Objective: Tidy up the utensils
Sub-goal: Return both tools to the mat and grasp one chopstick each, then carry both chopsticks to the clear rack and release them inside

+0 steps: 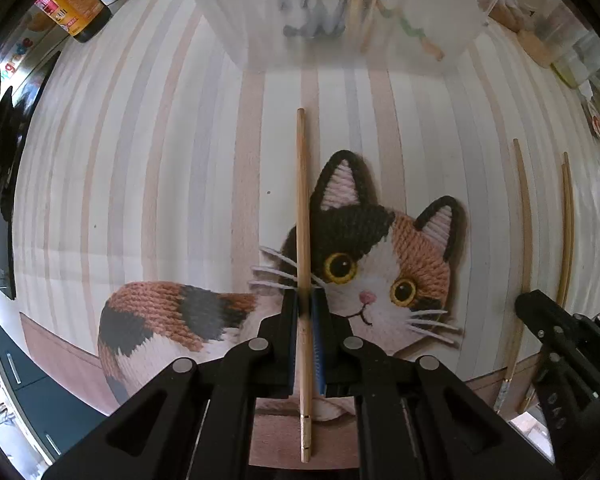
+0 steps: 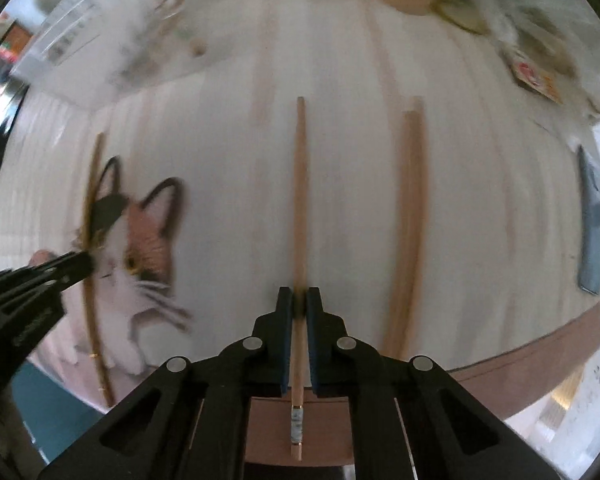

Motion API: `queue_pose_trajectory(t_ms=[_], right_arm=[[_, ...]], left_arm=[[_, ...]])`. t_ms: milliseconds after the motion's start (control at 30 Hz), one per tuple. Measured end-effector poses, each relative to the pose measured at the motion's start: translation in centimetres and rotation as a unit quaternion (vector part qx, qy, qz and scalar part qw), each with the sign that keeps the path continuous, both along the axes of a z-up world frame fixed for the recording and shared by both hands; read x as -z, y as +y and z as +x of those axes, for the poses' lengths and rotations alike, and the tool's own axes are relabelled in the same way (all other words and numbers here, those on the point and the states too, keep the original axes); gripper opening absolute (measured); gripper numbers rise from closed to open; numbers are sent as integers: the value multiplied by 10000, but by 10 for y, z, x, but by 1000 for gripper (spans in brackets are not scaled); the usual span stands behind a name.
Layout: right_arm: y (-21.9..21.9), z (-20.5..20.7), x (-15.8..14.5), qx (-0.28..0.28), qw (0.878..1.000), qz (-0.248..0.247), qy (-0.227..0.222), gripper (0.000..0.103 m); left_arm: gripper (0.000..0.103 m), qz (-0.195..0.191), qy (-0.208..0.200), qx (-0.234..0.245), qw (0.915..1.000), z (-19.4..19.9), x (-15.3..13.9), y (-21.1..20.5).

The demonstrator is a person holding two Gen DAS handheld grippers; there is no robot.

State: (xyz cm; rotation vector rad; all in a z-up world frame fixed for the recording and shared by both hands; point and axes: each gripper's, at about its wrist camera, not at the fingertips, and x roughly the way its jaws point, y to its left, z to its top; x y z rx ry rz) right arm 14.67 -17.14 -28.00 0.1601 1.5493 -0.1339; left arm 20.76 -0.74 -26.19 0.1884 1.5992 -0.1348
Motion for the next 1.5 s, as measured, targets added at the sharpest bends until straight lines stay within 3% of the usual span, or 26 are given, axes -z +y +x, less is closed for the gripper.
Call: queue_pose_trajectory(t_ms=[200, 367, 500, 633, 800, 1233, 1500], right_arm=[[14, 4, 3, -79, 9995, -235, 180, 13], [24, 9, 11, -126, 9985, -27, 531, 36], [28, -2, 9, -265, 9987, -133, 422, 36], [37, -11, 8, -124, 9991, -217, 338, 30], [28, -19, 3, 20, 9995, -288, 150, 8], [-2, -17, -5, 262, 9995, -158, 18, 7], [-13, -10, -33, 304, 9992, -74, -249, 7]], left_arm=[[5, 13, -43, 14, 10000, 0, -3, -3], [5, -15, -47, -39, 10000, 1, -2, -2], [5, 36, -91, 20, 9999, -1, -3, -3], [5, 52, -116, 10, 9999, -3, -3, -4], [5, 140, -154, 96, 9997, -5, -4, -12], [4, 146, -241, 103, 9995, -12, -15, -16], [4, 86, -692, 89, 9975, -9, -55, -13]])
